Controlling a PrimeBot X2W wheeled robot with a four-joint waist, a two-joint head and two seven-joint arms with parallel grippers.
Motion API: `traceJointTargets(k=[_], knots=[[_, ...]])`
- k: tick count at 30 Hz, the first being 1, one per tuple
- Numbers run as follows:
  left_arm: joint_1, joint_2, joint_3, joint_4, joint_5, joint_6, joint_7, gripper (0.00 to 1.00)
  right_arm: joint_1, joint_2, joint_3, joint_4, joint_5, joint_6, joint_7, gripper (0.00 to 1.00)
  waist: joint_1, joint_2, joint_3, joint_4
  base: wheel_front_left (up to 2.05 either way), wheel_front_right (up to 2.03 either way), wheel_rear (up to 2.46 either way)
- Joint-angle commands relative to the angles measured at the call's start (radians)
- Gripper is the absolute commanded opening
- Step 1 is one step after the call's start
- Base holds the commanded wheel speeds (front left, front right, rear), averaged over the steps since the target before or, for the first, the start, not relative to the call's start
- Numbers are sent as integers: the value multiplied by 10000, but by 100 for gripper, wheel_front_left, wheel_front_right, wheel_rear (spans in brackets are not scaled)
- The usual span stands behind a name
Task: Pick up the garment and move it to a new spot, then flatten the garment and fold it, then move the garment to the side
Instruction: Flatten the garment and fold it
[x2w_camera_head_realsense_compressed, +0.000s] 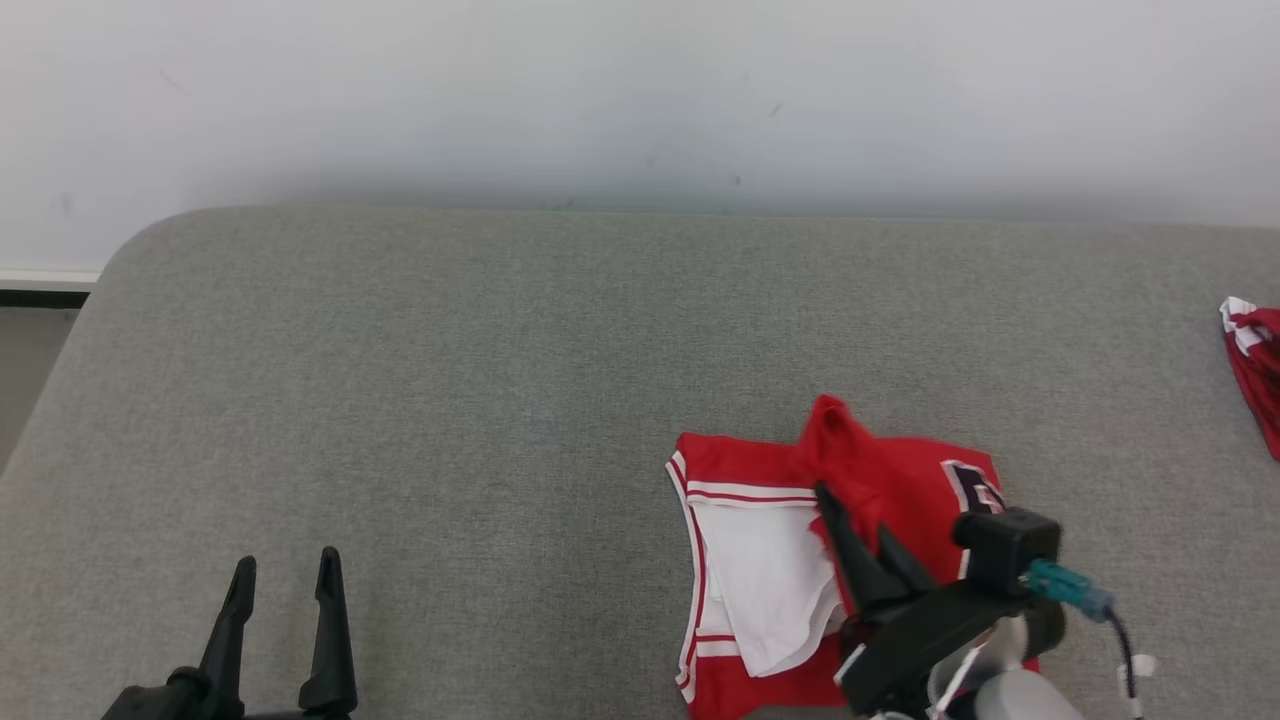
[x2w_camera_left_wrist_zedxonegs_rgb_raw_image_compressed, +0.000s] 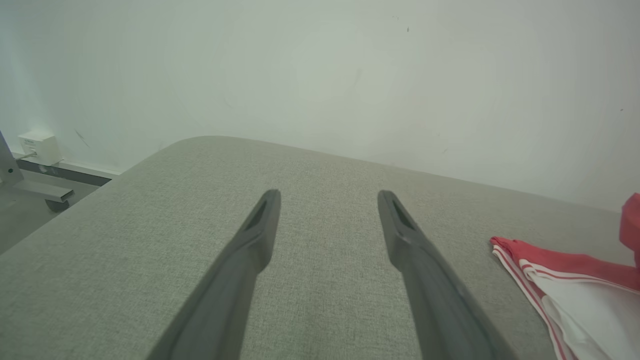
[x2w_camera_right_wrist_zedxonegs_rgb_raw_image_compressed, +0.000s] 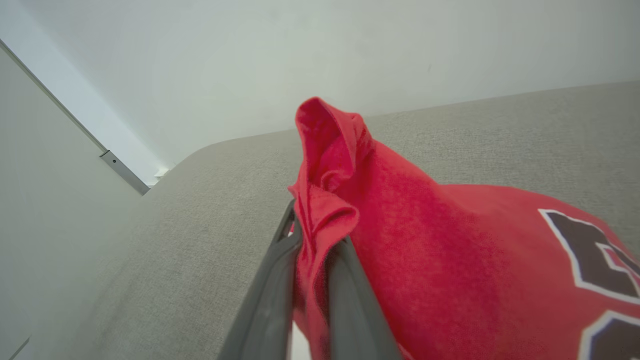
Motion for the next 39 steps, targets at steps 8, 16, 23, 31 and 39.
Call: traceJointTargets(k=[8, 16, 23, 31, 39], knots=[[-217, -1, -2, 136, -50, -17, -1, 100, -228, 508, 530, 432, -103, -29, -161, 0, 0, 0, 121, 281, 0, 0, 0], [-262, -1, 14, 261, -48, -37, -1, 100, -658, 683, 467, 1047, -302, -29, -899, 100, 0, 0, 119, 261, 0, 0, 0], [-202, -1, 96, 209, 10, -29, -1, 100, -835, 182, -137, 453, -631, -29, -1752, 100, 0, 0, -86, -61, 0, 0, 0], [-192, -1, 160, 110, 154, -60, -1, 100, 14, -523, -1191, -902, -1418, -29, -2014, 100, 0, 0, -419, -458, 0, 0, 0], [-33, -1, 154, 22, 282, -40, -1, 100, 1497, -511, -2310, -1998, -2608, -29, -2029, 100, 0, 0, -738, -662, 0, 0, 0]])
